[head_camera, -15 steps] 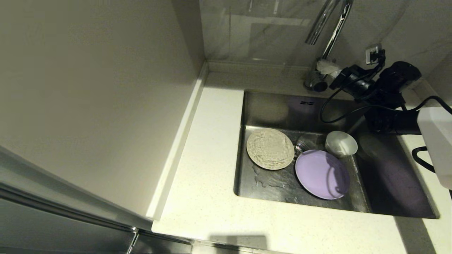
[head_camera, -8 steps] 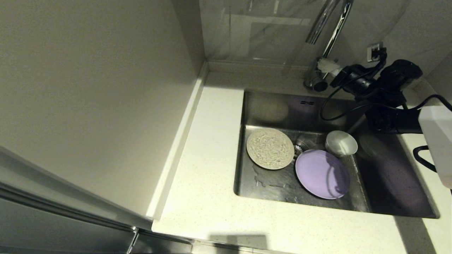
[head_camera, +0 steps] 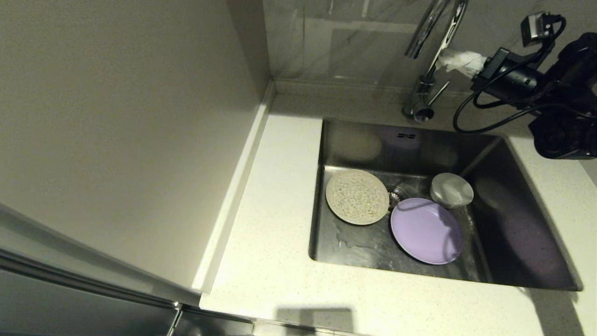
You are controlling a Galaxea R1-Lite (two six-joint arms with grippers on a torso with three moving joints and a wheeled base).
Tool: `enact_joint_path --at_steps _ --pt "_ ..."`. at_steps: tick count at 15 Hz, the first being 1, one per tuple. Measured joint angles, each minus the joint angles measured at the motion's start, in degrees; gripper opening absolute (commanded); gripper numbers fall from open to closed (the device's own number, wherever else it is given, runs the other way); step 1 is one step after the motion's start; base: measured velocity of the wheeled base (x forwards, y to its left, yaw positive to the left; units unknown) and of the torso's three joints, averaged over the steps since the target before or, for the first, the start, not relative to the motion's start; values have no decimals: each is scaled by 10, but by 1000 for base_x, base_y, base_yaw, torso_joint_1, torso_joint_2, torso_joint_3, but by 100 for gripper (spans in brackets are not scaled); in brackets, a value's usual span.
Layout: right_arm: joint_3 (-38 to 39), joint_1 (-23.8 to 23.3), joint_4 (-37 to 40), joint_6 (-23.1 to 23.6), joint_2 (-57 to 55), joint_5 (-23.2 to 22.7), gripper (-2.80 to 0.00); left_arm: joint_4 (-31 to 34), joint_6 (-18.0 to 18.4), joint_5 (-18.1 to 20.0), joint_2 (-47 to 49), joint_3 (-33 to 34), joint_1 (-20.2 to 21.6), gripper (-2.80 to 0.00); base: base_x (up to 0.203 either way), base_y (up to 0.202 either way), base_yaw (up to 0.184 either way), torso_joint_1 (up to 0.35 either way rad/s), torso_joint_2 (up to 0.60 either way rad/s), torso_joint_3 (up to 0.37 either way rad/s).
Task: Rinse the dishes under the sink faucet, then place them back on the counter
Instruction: Put a bowl back to the table from the sink
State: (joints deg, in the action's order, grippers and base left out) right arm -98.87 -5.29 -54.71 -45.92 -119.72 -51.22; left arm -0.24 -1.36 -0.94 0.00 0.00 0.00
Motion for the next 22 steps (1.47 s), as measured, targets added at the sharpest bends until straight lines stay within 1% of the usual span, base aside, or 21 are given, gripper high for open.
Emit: enact_joint_path --at_steps 1,2,3,4,5,6,7,8,9,11,12,13,14,15,17,19,21,22 --pt "13 -1 3 -21 21 -14 -280 0 0 0 0 0 0 -280 0 0 0 0 0 0" --pt "26 -2 14 -26 42 -19 -280 0 0 0 0 0 0 -280 0 0 0 0 0 0" --pt "35 -5 37 -15 59 -21 -280 0 0 0 0 0 0 -280 0 0 0 0 0 0" --pt "40 -11 71 7 72 -21 -280 0 0 0 0 0 0 -280 0 0 0 0 0 0" --pt "43 -20 121 39 84 -20 -280 0 0 0 0 0 0 -280 0 0 0 0 0 0" --pt "43 -30 185 76 94 -14 -280 0 0 0 0 0 0 -280 0 0 0 0 0 0" --pt "42 -38 260 118 102 2 -280 0 0 0 0 0 0 -280 0 0 0 0 0 0" --pt "40 -43 341 162 109 28 -280 0 0 0 0 0 0 -280 0 0 0 0 0 0" --pt "40 -45 438 211 114 69 -280 0 0 0 0 0 0 -280 0 0 0 0 0 0" --pt "51 -42 628 302 117 169 -280 0 0 0 0 0 0 -280 0 0 0 0 0 0" --pt "72 -35 716 351 114 227 -280 0 0 0 0 0 0 -280 0 0 0 0 0 0" --pt "95 -28 785 399 108 274 -280 0 0 0 0 0 0 -280 0 0 0 0 0 0" --pt "111 -23 819 434 97 302 -280 0 -1 0 0 0 0 -280 0 0 0 0 0 0" --pt "124 -21 819 469 82 314 -280 0 0 0 0 0 0 -280 0 0 0 0 0 0" --pt "134 -27 762 549 44 317 -280 0 0 0 0 0 0 -280 0 0 0 0 0 0" --pt "117 -39 699 641 -3 317 -280 0 0 0 0 0 0 -280 0 0 0 0 0 0" --pt "87 -46 656 705 -45 317 -280 0 0 0 0 0 0 -280 0 0 0 0 0 0" --pt "73 -47 643 727 -64 317 -280 0 0 0 0 0 0 -280 0 0 0 0 0 0"
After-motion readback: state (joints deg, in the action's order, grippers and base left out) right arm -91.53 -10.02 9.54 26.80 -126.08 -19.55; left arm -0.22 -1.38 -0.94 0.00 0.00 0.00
